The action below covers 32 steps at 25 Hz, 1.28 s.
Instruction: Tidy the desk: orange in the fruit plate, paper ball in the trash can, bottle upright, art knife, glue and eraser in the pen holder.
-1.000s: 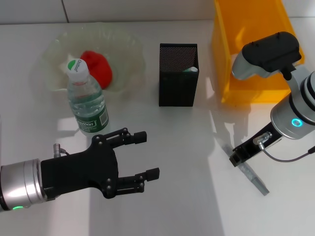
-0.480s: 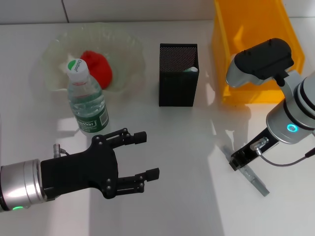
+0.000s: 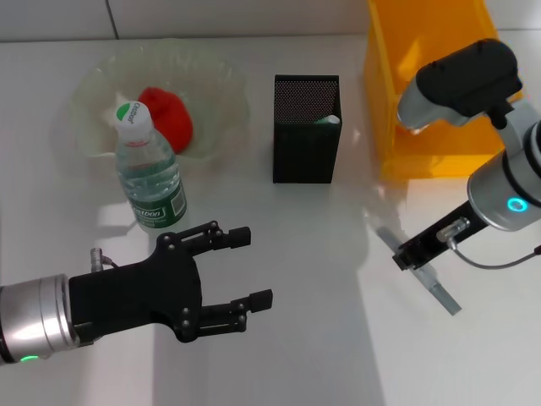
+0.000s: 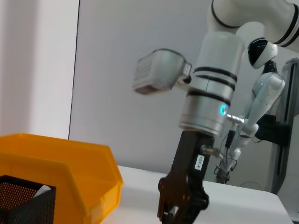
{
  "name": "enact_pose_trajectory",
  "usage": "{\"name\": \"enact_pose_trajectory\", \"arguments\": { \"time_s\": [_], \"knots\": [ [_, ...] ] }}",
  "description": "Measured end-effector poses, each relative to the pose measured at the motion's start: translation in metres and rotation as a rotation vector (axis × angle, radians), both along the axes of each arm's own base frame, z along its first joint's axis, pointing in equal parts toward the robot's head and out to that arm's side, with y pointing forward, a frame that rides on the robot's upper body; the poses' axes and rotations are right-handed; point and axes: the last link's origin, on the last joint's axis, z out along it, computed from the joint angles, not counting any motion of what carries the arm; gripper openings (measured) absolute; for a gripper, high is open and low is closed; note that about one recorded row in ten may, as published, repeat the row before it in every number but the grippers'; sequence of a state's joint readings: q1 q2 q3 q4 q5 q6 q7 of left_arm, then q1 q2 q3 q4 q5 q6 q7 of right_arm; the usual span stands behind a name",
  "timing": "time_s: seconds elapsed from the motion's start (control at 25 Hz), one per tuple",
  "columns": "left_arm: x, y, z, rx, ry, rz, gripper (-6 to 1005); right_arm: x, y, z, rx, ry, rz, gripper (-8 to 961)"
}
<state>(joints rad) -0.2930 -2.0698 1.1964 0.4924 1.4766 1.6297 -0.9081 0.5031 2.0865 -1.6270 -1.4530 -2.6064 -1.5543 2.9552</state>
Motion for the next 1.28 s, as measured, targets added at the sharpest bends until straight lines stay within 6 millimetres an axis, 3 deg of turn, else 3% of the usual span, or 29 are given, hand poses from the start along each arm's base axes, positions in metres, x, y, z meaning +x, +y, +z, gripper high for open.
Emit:
{"name": "enact_pose_trajectory", "arguments": {
  "time_s": [0.12, 0.16, 0.2, 0.24, 0.28, 0.36, 0.52, 0.6, 0.72, 1.16, 1.28],
  "knots": [
    [0.0, 0.0, 0.0, 0.0, -0.001, 0.0, 800, -0.019, -0.002, 0.029, 0.074, 0.044, 0.066, 147],
    [0.0, 0.0, 0.0, 0.0, -0.001, 0.0, 800, -0.036, -0.003, 0.054, 0.151, 0.076, 0.133, 146],
    [0.0, 0.0, 0.0, 0.0, -0.001, 0.0, 800, -0.036, -0.003, 0.054, 0.151, 0.076, 0.133, 146],
    [0.0, 0.0, 0.0, 0.0, -0.002, -0.001, 800, -0.053, -0.005, 0.081, 0.252, 0.106, 0.218, 145],
    [0.0, 0.0, 0.0, 0.0, -0.002, -0.001, 800, -0.053, -0.005, 0.081, 0.252, 0.106, 0.218, 145],
    [0.0, 0.0, 0.0, 0.0, -0.002, -0.002, 800, -0.076, -0.004, 0.11, 0.376, 0.151, 0.362, 144],
    [0.001, 0.001, 0.0, 0.001, -0.001, -0.003, 800, -0.088, 0.009, 0.117, 0.438, 0.219, 0.486, 143],
    [0.001, 0.001, 0.0, 0.002, -0.001, -0.004, 800, -0.094, 0.024, 0.113, 0.491, 0.281, 0.612, 143],
    [0.001, 0.001, 0.0, 0.002, -0.001, -0.004, 800, -0.095, 0.031, 0.106, 0.508, 0.298, 0.663, 144],
    [0.003, 0.004, 0.001, 0.0, -0.001, -0.007, 800, -0.077, 0.06, 0.022, 0.5, 0.296, 0.747, 141],
    [0.003, 0.004, 0.001, 0.0, -0.001, -0.006, 800, -0.076, 0.061, 0.013, 0.493, 0.297, 0.75, 140]
  ]
}}
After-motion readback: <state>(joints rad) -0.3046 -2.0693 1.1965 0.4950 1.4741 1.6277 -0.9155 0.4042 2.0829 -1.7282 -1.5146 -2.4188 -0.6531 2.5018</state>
